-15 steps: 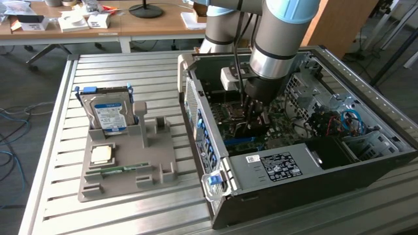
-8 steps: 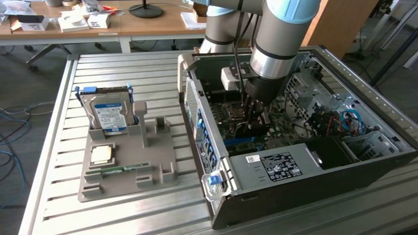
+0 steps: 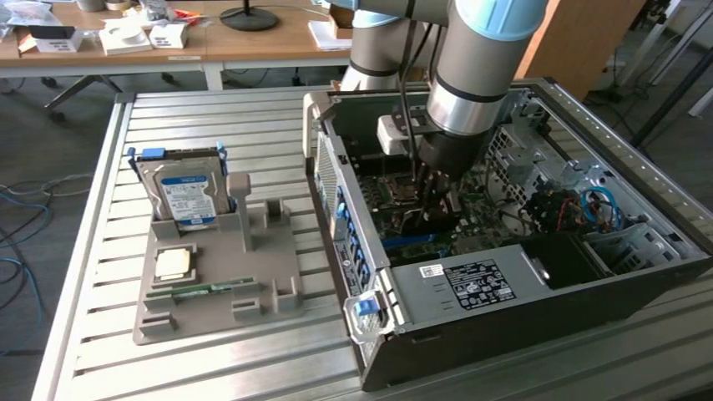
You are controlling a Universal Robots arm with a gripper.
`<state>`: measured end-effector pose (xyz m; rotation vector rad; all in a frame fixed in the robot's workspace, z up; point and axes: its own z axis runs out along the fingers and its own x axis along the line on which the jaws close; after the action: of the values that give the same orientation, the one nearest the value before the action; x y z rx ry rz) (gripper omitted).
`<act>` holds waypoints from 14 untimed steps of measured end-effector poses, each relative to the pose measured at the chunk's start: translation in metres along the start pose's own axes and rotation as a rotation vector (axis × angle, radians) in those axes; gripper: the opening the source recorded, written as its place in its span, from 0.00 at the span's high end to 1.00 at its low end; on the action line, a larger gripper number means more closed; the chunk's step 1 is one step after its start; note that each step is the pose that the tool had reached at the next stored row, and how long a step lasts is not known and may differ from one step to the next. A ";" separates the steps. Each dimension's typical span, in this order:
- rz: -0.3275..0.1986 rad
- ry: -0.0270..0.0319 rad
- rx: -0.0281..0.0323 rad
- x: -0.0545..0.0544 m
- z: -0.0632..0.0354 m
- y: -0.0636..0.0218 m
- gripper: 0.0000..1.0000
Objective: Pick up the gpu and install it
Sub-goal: 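Insert the gpu into the slot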
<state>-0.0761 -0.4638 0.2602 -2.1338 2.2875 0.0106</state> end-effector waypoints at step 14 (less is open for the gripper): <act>0.000 0.0000 0.0000 0.000 0.0000 -0.0035 0.74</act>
<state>-0.0726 -0.4642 0.2602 -2.1339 2.2874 0.0107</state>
